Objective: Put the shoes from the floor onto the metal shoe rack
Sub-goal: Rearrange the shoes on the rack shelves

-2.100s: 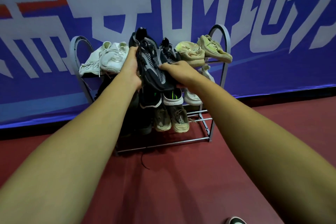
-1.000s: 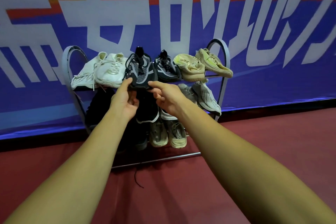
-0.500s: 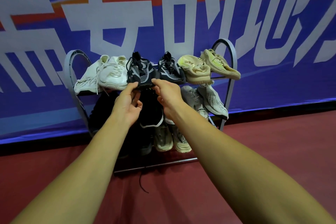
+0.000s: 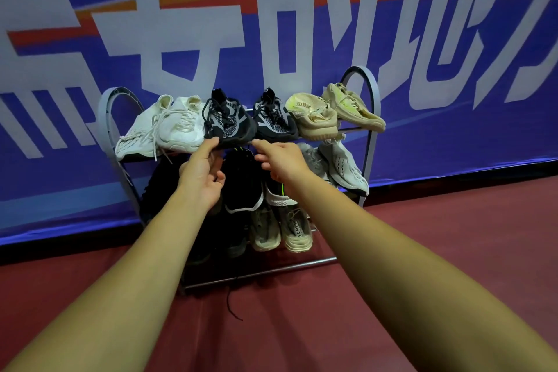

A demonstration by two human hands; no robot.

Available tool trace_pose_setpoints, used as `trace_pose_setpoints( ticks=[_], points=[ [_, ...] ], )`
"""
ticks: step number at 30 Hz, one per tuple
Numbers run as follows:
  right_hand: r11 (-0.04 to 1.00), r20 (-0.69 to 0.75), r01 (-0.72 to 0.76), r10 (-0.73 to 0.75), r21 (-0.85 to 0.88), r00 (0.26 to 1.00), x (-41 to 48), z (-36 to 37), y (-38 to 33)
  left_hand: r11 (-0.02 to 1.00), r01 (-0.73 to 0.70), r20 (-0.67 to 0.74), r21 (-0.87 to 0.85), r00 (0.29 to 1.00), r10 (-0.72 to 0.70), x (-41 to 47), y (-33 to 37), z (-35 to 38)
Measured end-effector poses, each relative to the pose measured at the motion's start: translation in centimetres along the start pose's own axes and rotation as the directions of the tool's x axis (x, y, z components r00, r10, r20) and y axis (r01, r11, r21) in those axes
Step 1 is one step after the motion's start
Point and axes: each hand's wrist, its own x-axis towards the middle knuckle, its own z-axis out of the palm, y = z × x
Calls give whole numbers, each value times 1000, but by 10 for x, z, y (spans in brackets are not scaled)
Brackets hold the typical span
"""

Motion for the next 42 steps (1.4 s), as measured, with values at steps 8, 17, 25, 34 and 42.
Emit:
trace_pose_setpoints(
  ticks=[8, 17, 25, 34, 42],
  points=[
    [902, -51, 126, -161, -412, 986, -18, -31, -1, 989, -6, 13, 150, 1000, 4, -15, -15, -10],
    [744, -111, 104, -233, -660, 966, -22, -85, -10, 852, -175, 187, 493, 978, 93, -39, -31, 55],
    [802, -197, 62, -219, -594, 956, 5, -111, -14, 814, -14, 176, 581, 978, -110, -37, -58, 130],
    [913, -240, 74, -183, -402, 953, 29, -123, -11, 936, 187, 75, 298, 973, -218, -19, -71, 164],
    [979, -345, 196, -205, -63, 916, 13, -119, -24, 961, 221, 78, 165, 968, -237, -33, -66, 189]
  ],
)
